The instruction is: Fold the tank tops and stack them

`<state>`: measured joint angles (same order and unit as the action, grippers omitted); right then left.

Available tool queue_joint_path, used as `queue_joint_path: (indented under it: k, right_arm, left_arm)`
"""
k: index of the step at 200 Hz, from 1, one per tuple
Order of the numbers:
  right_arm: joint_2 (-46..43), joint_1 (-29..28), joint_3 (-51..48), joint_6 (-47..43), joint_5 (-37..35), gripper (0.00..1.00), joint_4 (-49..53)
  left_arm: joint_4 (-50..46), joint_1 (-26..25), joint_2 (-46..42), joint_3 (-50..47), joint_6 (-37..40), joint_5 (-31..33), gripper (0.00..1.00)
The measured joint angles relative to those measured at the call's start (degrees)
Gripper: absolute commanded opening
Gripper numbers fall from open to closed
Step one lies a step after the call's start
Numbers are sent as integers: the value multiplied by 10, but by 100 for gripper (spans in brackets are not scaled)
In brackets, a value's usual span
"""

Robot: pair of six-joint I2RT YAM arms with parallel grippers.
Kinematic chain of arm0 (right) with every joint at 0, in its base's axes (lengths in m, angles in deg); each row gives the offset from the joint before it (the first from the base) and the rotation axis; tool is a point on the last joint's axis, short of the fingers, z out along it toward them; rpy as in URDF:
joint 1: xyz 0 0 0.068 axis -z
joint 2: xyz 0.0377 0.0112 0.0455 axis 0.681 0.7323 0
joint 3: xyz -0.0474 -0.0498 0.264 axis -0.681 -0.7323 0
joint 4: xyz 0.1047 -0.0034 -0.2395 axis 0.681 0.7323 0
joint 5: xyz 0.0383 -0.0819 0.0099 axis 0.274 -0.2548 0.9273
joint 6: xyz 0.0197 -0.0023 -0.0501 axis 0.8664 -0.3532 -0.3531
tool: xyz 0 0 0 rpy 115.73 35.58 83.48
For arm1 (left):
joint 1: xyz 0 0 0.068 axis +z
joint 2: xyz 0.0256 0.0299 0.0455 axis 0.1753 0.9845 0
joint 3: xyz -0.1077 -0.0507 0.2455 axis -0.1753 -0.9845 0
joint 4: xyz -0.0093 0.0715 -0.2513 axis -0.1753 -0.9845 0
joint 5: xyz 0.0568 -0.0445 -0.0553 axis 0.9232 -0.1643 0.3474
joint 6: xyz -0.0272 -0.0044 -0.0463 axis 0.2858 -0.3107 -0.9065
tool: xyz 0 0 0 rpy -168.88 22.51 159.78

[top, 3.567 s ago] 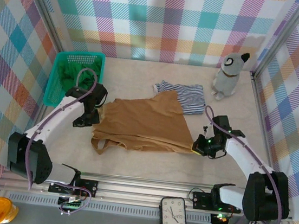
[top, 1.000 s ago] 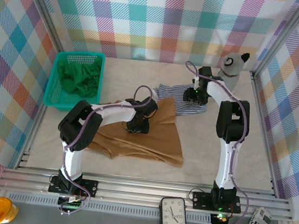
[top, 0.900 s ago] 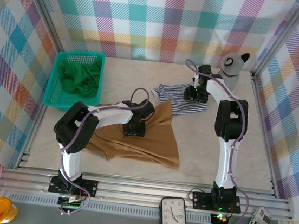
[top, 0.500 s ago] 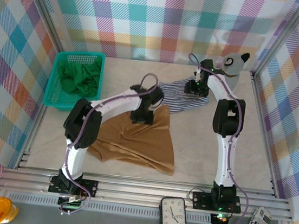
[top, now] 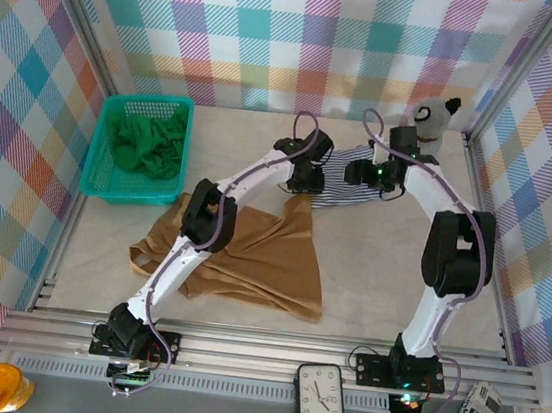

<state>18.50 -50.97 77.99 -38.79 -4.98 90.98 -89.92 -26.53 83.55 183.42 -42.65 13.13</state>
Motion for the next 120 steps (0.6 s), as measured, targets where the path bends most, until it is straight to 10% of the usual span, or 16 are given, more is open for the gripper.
queue_joint_path:
  k: [41, 120]
  right_arm:
    - [39, 0, -14, 4, -6, 70, -4]
    - [279, 1, 306, 47, -14, 69, 74]
  left_arm:
    - [18, 24, 22, 45, 0, -21, 29]
    - [69, 81, 94, 132, 12, -63, 34]
